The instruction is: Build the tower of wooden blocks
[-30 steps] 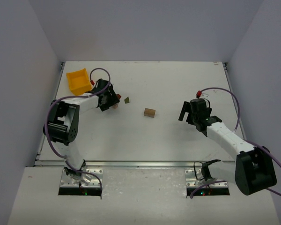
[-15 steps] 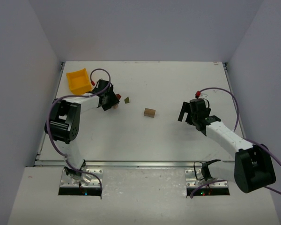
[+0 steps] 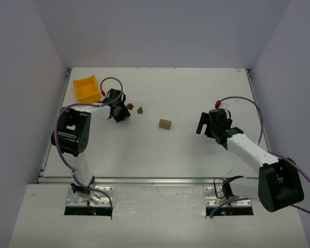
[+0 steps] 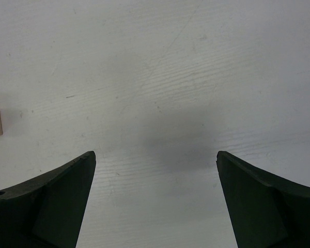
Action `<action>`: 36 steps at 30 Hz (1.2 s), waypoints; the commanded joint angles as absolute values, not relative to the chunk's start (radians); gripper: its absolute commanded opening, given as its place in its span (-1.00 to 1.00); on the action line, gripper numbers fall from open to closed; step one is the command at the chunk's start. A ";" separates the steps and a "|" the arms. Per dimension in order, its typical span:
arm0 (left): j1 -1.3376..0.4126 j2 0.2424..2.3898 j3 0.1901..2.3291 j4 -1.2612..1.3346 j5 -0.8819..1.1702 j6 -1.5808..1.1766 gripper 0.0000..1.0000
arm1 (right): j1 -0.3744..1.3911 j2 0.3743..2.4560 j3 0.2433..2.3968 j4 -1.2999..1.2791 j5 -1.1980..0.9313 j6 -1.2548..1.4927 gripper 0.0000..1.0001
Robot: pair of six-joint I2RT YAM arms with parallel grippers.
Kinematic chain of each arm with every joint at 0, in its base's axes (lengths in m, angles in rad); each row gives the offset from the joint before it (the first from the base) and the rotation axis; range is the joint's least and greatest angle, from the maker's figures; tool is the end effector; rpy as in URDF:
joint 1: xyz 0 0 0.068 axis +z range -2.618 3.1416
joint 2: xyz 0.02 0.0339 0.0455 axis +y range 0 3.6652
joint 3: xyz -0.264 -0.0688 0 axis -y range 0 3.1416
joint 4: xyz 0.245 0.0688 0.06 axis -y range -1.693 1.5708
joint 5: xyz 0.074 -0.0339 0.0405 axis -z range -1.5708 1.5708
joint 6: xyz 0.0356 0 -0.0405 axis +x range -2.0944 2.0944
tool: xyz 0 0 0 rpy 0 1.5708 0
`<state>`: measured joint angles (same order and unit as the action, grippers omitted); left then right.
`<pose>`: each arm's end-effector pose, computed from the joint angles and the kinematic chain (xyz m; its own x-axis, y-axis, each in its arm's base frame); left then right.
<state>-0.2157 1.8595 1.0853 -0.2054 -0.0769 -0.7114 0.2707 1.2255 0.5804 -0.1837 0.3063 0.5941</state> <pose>0.3652 -0.0772 0.1473 -0.7263 -0.5073 -0.4638 -0.3996 0.8607 -0.3156 0.2297 0.0526 0.1830 -0.6214 0.3814 -0.6844 0.3490 0.9168 0.1941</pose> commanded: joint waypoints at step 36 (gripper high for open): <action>-0.576 1.380 0.653 0.497 0.792 0.066 -1.00 | 0.425 1.115 0.663 0.094 -0.672 0.539 0.72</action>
